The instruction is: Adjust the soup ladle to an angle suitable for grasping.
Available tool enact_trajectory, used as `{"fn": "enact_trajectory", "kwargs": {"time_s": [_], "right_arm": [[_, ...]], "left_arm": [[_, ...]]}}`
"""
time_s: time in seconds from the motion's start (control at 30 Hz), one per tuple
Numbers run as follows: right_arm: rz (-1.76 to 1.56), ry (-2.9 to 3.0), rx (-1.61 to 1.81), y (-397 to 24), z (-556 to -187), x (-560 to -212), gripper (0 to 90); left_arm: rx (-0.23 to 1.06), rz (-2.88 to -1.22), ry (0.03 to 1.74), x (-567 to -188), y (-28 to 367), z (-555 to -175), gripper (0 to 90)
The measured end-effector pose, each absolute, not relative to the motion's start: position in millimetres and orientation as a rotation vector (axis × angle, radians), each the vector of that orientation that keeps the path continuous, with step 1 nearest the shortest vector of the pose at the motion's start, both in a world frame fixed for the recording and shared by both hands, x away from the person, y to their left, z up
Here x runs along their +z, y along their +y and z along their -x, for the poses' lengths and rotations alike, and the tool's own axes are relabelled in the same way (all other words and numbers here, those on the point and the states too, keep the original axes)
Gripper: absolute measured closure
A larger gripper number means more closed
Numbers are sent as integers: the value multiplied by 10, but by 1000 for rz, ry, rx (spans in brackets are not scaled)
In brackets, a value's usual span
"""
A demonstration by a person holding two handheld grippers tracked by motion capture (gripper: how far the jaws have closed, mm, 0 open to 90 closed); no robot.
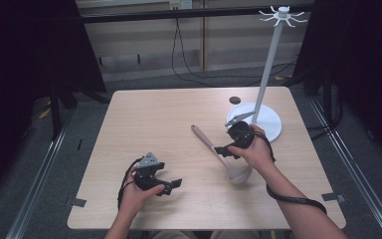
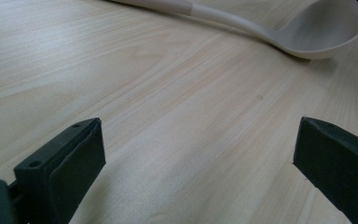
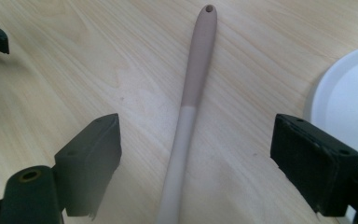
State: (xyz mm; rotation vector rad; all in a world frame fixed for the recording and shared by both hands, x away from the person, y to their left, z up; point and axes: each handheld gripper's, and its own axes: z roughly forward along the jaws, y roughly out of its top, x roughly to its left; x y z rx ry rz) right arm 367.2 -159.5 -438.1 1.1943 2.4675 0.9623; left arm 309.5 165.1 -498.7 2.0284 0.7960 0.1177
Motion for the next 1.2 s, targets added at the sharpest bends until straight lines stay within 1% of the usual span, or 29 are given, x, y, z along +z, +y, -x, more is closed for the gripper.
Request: {"fn": "enact_trajectory", "kwargs": {"time_s": [0.33, 0.4, 0.47, 0.53, 0.63, 0.67, 0.73, 0.77, 1.0, 1.13, 1.2], "right_arm": [[-1222, 2495, 906, -1459, -3796, -4479, 225], [-1226, 2511, 880, -1429, -3823, -4523, 267], [-1215, 2518, 878, -1423, -3837, -4543, 280], [-1232, 2536, 849, -1389, -3862, -4585, 362], [-1249, 2546, 838, -1359, -3878, -4609, 377], [-1253, 2556, 814, -1334, -3899, -4633, 407], [-1250, 2553, 818, -1326, -3908, -4646, 410], [-1270, 2562, 807, -1305, -3924, -4663, 444], [-1286, 2589, 738, -1263, -3964, -4705, 496], [-1292, 2603, 708, -1242, -3987, -4727, 559], [-1308, 2620, 671, -1214, -3998, -4732, 570]], "left_arm": [[123, -2022, 795, -4971, 1670, -3100, 19], [122, -2022, 794, -4972, 1669, -3101, 19], [121, -2023, 793, -4973, 1668, -3101, 19], [122, -2025, 792, -4973, 1670, -3103, 19], [122, -2026, 791, -4973, 1670, -3105, 19], [122, -2027, 790, -4974, 1670, -3106, 19], [122, -2028, 792, -4975, 1670, -3107, 19], [121, -2028, 793, -4975, 1671, -3107, 19], [129, -2028, 800, -4976, 1681, -3113, 19], [125, -2032, 800, -4978, 1680, -3113, 19], [125, -2034, 800, -4980, 1680, -3115, 19]]}}
